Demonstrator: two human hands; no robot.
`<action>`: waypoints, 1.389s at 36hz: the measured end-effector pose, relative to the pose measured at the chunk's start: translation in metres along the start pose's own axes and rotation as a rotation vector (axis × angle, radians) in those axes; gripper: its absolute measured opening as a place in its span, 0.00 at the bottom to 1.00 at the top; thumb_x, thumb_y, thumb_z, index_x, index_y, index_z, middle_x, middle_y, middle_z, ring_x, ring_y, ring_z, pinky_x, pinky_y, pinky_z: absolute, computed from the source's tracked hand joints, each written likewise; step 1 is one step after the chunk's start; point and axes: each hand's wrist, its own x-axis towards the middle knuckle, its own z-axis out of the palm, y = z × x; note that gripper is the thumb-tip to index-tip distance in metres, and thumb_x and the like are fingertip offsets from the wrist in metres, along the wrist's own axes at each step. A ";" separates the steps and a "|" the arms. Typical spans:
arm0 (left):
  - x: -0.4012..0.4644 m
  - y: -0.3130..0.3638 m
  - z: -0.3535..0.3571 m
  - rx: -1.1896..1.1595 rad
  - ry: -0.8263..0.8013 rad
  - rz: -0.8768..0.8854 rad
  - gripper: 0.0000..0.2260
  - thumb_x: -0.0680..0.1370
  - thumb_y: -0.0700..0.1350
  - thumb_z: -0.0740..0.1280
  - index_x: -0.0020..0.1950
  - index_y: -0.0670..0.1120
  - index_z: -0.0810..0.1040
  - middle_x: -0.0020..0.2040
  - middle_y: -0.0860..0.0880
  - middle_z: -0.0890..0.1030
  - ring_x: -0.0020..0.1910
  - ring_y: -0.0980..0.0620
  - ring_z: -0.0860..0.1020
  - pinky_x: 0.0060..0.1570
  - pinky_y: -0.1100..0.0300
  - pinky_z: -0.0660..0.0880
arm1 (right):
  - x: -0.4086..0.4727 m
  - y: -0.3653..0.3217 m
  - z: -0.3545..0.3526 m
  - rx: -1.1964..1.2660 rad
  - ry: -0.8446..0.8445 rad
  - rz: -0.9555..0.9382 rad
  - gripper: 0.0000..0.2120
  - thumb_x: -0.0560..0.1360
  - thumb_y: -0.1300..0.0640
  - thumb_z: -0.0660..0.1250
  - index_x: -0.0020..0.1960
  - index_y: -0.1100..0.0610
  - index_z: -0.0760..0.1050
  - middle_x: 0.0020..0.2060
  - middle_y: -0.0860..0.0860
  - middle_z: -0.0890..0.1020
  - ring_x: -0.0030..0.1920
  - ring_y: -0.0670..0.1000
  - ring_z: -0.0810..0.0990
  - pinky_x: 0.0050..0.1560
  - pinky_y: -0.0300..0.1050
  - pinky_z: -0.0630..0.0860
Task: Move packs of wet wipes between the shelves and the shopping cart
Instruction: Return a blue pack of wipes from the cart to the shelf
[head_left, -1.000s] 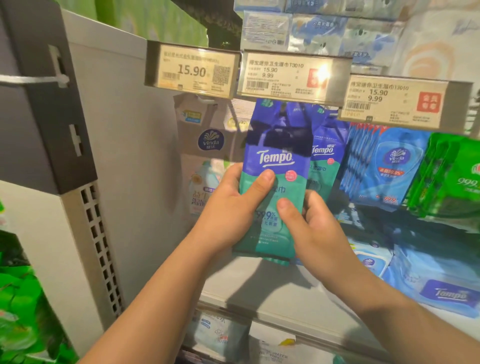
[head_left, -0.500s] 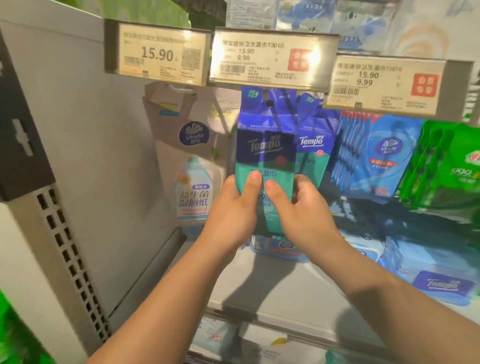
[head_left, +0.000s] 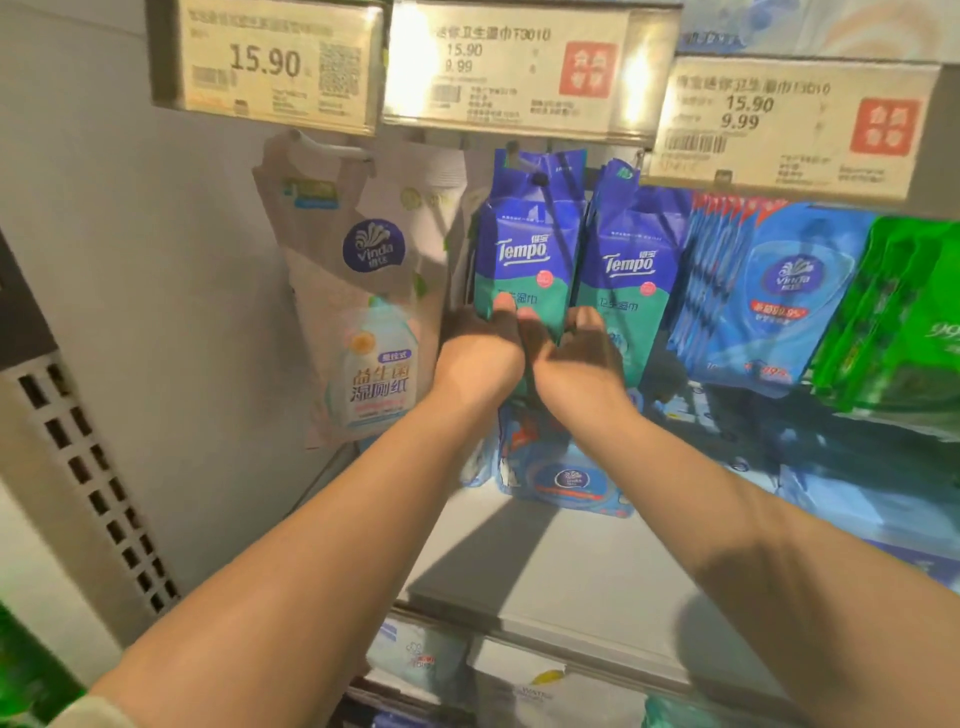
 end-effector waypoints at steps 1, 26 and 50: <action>0.000 0.001 0.000 -0.017 -0.014 -0.016 0.23 0.87 0.56 0.54 0.72 0.40 0.70 0.70 0.36 0.75 0.67 0.40 0.76 0.62 0.55 0.70 | -0.001 0.000 -0.001 0.012 -0.003 -0.003 0.18 0.76 0.41 0.68 0.52 0.56 0.72 0.37 0.46 0.78 0.35 0.45 0.76 0.33 0.31 0.67; -0.080 -0.045 -0.006 -0.350 -0.180 -0.180 0.53 0.65 0.75 0.63 0.82 0.45 0.59 0.75 0.47 0.72 0.72 0.45 0.73 0.72 0.44 0.69 | -0.080 0.007 -0.062 -0.135 -0.133 0.148 0.20 0.77 0.48 0.68 0.57 0.65 0.78 0.48 0.59 0.85 0.50 0.59 0.83 0.56 0.54 0.78; -0.214 -0.066 -0.115 0.686 -0.257 0.377 0.52 0.65 0.81 0.51 0.82 0.52 0.60 0.82 0.54 0.61 0.80 0.51 0.61 0.77 0.48 0.62 | -0.210 -0.012 -0.154 -0.819 -0.462 -0.280 0.30 0.79 0.40 0.63 0.77 0.52 0.64 0.75 0.50 0.70 0.73 0.55 0.69 0.68 0.47 0.66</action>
